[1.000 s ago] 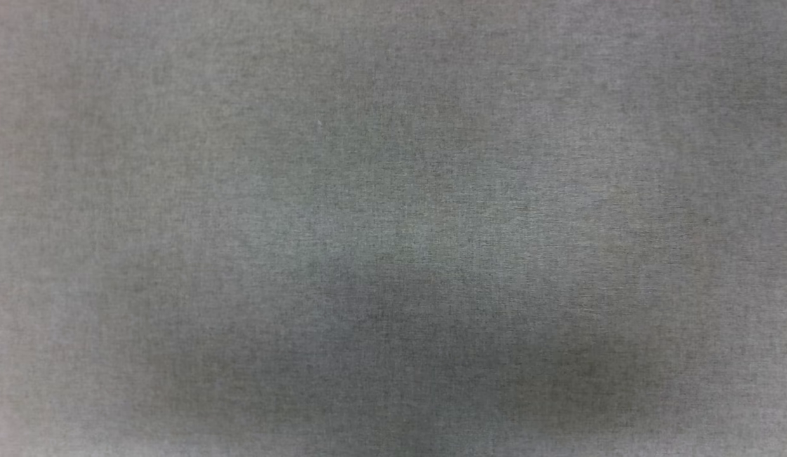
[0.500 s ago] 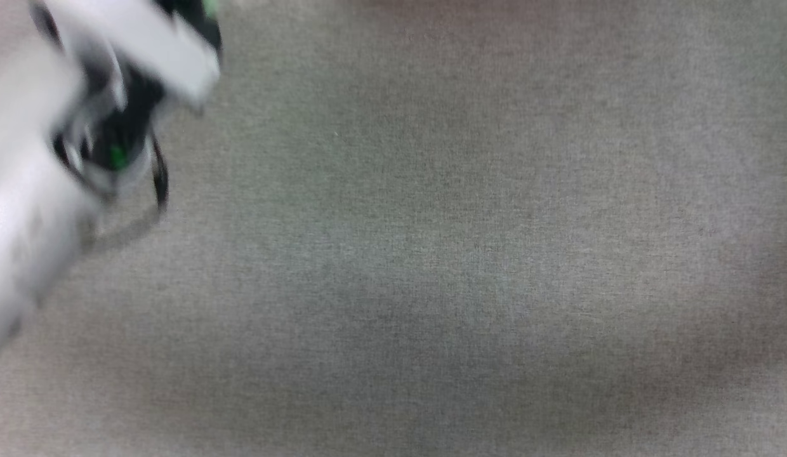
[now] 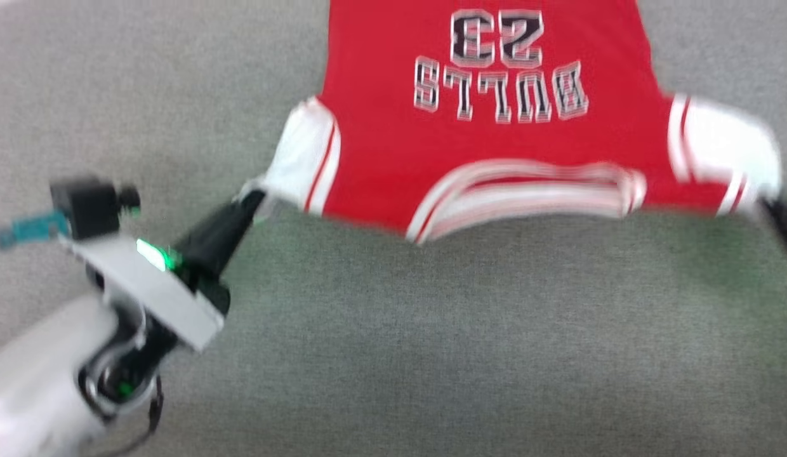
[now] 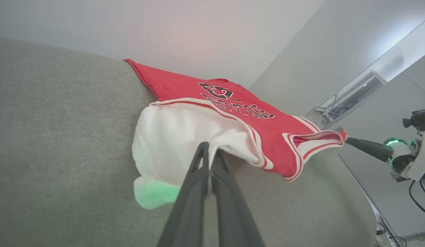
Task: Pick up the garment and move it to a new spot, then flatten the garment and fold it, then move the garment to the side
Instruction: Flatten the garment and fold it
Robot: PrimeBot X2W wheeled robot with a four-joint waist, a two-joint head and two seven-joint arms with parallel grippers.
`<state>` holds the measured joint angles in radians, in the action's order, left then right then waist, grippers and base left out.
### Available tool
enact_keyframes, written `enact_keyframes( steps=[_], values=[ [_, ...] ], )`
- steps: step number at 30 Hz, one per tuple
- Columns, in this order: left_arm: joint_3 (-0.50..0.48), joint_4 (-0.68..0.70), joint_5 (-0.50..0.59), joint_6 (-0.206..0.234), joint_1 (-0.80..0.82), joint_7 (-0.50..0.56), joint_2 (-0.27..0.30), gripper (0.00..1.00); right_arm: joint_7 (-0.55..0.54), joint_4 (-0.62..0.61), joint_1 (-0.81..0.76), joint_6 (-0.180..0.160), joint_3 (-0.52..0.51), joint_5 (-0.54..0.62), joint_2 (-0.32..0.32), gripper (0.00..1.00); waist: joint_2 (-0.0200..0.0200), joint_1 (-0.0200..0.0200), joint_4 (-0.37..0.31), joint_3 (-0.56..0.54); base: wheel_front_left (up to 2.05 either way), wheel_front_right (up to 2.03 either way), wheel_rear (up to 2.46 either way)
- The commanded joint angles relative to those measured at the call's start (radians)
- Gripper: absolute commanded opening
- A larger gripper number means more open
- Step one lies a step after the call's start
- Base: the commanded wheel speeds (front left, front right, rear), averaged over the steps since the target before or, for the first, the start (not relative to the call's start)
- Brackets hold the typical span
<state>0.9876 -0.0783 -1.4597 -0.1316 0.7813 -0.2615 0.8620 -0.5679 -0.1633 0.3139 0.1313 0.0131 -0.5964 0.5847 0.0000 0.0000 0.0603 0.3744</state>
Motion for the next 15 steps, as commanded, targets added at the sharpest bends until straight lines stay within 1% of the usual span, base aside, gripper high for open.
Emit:
enact_keyframes(
  steps=[1,4,7,11,15],
  values=[
    [-0.014,0.011,0.013,0.002,-0.051,-0.004,0.008,0.0,-0.061,-0.072,-0.078,-0.001,-0.044,0.018,-0.028,0.0,0.0,0.0,-0.009,-0.029,0.0,0.0,0.0],
    [-0.045,0.036,0.027,0.002,-0.141,-0.004,0.021,0.0,-0.175,-0.216,-0.219,-0.001,-0.101,0.037,-0.094,0.0,0.0,0.0,-0.015,-0.045,0.0,0.0,0.0],
    [-0.084,0.064,0.04,0.008,-0.234,-0.004,0.04,0.0,-0.256,-0.318,-0.324,-0.001,-0.142,0.059,-0.151,0.0,0.0,0.0,-0.024,-0.058,0.0,0.0,0.0],
    [-0.145,0.121,0.056,0.035,-0.365,-0.004,0.06,0.0,-0.324,-0.41,-0.412,-0.001,-0.172,0.07,-0.204,0.0,0.0,0.0,-0.033,-0.066,0.0,0.0,0.0],
    [-0.207,0.196,0.074,0.071,-0.502,-0.003,0.089,0.0,-0.379,-0.47,-0.487,-0.001,-0.205,0.067,-0.231,0.0,0.0,0.0,-0.033,-0.074,0.0,0.0,0.0]
  ],
)
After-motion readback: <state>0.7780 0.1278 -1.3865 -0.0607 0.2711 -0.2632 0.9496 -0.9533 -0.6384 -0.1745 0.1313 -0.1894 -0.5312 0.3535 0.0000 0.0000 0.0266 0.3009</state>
